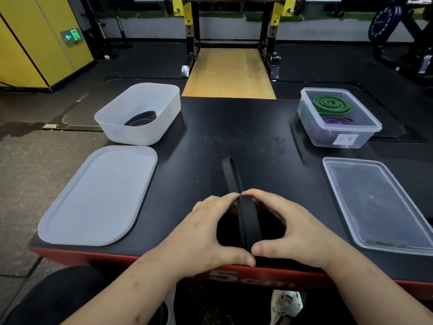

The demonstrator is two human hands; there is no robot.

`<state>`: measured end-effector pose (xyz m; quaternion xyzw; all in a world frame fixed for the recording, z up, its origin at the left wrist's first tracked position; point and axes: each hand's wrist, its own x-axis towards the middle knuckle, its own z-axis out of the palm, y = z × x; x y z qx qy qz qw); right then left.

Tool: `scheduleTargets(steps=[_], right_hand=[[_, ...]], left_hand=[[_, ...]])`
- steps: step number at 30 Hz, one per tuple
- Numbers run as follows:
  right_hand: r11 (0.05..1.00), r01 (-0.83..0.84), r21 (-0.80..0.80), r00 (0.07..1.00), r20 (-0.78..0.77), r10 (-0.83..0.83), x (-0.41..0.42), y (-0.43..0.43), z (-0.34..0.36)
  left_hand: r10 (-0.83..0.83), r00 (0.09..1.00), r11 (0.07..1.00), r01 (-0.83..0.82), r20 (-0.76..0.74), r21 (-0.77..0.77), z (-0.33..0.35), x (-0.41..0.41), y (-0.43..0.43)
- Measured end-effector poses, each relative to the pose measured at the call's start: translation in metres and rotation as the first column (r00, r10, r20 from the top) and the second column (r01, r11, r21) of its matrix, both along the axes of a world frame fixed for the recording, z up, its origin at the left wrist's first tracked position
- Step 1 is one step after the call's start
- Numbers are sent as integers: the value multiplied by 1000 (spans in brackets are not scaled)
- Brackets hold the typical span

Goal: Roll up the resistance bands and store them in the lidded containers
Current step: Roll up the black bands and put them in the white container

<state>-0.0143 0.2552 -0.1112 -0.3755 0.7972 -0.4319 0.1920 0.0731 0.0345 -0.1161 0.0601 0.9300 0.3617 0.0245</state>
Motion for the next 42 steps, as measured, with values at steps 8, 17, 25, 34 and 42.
scheduleTargets(steps=[8,17,25,34,42], right_hand=[[999,-5,-43,998,64,7,1,-4,-3],[999,11,-46,997,75,-7,-1,2,-4],[999,-2,-42,998,66,5,1,0,-6],[996,17,-82,997,77,-11,3,-1,-7],[999,9,-39,1000,15,-8,-2,5,-6]], left_hand=[[-5,1000,999,5,5,34,1,0,0],[35,999,998,-36,29,49,-3,-2,0],[60,998,995,-62,30,80,0,-2,3],[12,999,1000,-12,-46,12,6,4,8],[-15,997,1000,15,-71,7,7,3,10]])
